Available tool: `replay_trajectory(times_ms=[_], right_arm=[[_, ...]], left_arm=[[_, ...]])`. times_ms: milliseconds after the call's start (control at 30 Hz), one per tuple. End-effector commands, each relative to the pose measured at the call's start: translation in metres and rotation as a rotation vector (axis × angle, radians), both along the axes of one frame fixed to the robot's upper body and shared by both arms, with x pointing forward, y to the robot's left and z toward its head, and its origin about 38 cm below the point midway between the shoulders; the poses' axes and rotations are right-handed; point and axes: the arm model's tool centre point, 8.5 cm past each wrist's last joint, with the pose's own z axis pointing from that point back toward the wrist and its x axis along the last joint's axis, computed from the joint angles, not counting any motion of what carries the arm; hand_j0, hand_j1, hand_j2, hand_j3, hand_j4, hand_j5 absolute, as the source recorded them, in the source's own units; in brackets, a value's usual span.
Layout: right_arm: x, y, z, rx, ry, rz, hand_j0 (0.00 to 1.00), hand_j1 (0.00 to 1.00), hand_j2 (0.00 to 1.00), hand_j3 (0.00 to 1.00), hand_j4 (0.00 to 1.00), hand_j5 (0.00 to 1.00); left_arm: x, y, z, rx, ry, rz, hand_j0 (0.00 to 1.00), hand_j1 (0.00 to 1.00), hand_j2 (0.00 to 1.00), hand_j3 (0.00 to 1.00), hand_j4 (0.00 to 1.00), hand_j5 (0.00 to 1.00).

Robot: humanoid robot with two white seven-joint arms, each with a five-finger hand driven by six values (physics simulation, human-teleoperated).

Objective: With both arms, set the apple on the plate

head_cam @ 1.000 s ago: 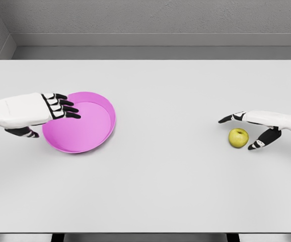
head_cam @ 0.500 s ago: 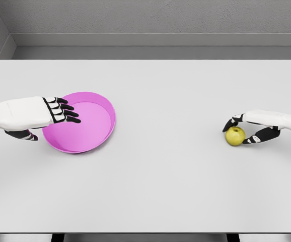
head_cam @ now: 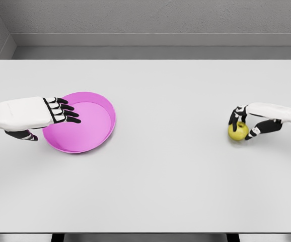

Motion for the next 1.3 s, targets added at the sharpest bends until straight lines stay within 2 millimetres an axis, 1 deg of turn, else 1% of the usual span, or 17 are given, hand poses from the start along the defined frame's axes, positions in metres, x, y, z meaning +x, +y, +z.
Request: replay_trajectory(times_ms=[0,67,133,200,233,333,400,433,467,500,600,733,833,867,1067,1133,1267], right_arm=[[0.001,0.014,0.013,0.099,-0.012,0.017,0.34,0.34,0.34,0.34,0.34,0.34],[-0.013,0.075,0.032,0.186,-0.054,0.194,0.34,0.34,0.34,0.34,0.34,0.34],[-0.014,0.124,0.031,0.274,-0.065,0.286,0.34,0.34,0.34,0.34,0.34,0.34],[-0.004,0.153,0.028,0.331,-0.074,0.313,0.34,0.34,0.34,0.34,0.34,0.34],[0.005,0.155,0.023,0.338,-0.067,0.290,0.34,0.34,0.34,0.34,0.34,0.34],[0.044,0.130,0.003,0.317,-0.033,0.134,0.34,0.34,0.34,0.34,0.34,0.34],[0.050,0.131,0.005,0.311,-0.041,0.126,0.34,0.34,0.34,0.34,0.34,0.34],[0.051,0.127,0.006,0.311,-0.045,0.117,0.53,0.53,0.53,0.53,0.53,0.53],[0.052,0.120,0.008,0.316,-0.051,0.099,0.88,0.88,0.88,0.88,0.88,0.88],[0.054,0.110,0.012,0.323,-0.064,0.072,1.00,1.00,1.00,1.00,1.00,1.00],[0.057,0.079,0.029,0.350,-0.120,-0.003,1.00,1.00,1.00,1.00,1.00,1.00],[0.062,-0.007,0.051,0.350,-0.187,-0.214,1.00,1.00,1.00,1.00,1.00,1.00],[0.037,-0.079,0.084,0.247,-0.249,-0.319,1.00,1.00,1.00,1.00,1.00,1.00],[0.033,-0.086,0.085,0.224,-0.247,-0.327,1.00,1.00,1.00,1.00,1.00,1.00],[0.033,-0.041,0.100,0.074,-0.317,-0.167,1.00,1.00,1.00,1.00,1.00,1.00],[0.029,-0.014,0.113,0.055,-0.362,-0.077,1.00,1.00,1.00,1.00,1.00,1.00],[0.029,0.000,0.109,0.051,-0.363,-0.041,1.00,1.00,1.00,1.00,1.00,1.00]], left_arm=[[0.000,0.001,0.001,-0.004,0.001,0.004,1.00,1.00,1.00,1.00,1.00,1.00],[0.000,0.001,0.001,-0.004,0.001,0.004,1.00,1.00,1.00,1.00,1.00,1.00],[0.000,0.000,0.000,-0.006,0.001,0.003,1.00,1.00,1.00,1.00,1.00,1.00],[0.000,0.001,0.001,-0.004,0.001,0.004,1.00,1.00,1.00,1.00,1.00,1.00],[0.000,0.001,0.001,-0.004,0.001,0.004,1.00,1.00,1.00,1.00,1.00,1.00],[0.000,0.000,0.000,-0.004,0.003,0.003,1.00,1.00,1.00,1.00,1.00,1.00],[0.000,0.000,0.000,-0.004,0.003,0.003,1.00,1.00,1.00,1.00,1.00,1.00],[0.000,0.000,0.000,-0.004,0.003,0.003,1.00,1.00,1.00,1.00,1.00,1.00],[0.000,0.000,0.000,-0.004,0.003,0.003,1.00,1.00,1.00,1.00,1.00,1.00],[0.000,0.000,0.000,-0.004,0.003,0.003,1.00,1.00,1.00,1.00,1.00,1.00],[0.000,0.000,0.000,-0.004,0.003,0.003,1.00,1.00,1.00,1.00,1.00,1.00],[-0.001,-0.002,-0.001,-0.007,0.004,-0.004,1.00,1.00,1.00,1.00,1.00,1.00],[-0.003,-0.022,-0.003,0.005,0.021,-0.058,1.00,1.00,1.00,1.00,1.00,1.00],[-0.002,-0.030,-0.004,-0.003,0.026,-0.078,1.00,1.00,1.00,1.00,1.00,1.00],[0.002,-0.087,-0.020,-0.035,0.065,-0.207,1.00,1.00,1.00,1.00,1.00,1.00],[0.003,-0.099,-0.020,-0.051,0.057,-0.230,1.00,1.00,1.00,1.00,1.00,1.00],[-0.003,-0.142,-0.042,0.002,0.128,-0.329,1.00,1.00,1.00,1.00,1.00,1.00]])
